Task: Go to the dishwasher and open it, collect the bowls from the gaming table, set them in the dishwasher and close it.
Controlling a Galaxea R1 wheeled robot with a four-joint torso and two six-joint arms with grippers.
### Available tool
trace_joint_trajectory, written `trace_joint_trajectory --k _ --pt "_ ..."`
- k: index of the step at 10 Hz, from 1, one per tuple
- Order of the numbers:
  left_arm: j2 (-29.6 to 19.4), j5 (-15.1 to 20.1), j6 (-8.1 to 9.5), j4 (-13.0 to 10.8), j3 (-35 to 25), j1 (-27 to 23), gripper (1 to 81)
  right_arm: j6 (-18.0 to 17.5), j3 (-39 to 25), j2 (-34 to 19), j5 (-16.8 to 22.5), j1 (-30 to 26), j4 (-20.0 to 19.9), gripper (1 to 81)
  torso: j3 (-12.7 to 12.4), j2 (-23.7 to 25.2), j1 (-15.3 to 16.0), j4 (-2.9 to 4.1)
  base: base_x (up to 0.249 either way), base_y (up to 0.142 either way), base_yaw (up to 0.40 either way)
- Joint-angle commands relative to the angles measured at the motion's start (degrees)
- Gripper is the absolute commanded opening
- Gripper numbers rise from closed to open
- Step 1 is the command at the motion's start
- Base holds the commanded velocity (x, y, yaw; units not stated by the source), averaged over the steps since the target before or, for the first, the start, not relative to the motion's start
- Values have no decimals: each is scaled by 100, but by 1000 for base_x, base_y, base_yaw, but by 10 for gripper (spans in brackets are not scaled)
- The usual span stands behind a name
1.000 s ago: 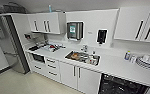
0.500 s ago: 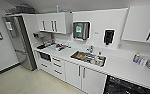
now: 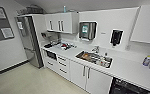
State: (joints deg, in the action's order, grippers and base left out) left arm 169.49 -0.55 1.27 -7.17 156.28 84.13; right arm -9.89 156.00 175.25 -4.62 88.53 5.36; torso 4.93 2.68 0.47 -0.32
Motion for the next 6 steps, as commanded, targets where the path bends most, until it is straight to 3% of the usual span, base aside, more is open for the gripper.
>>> trace_joint_trajectory --k 1,6 --pt "-55 310 -30 -92 43 -322 811 -5 -10 12 295 -226 9 811 0 0 0 0 0 0 165" --pt "-46 362 -30 -101 43 -331 811 -5 43 -5 295 -199 9 811 0 0 0 0 0 0 170"
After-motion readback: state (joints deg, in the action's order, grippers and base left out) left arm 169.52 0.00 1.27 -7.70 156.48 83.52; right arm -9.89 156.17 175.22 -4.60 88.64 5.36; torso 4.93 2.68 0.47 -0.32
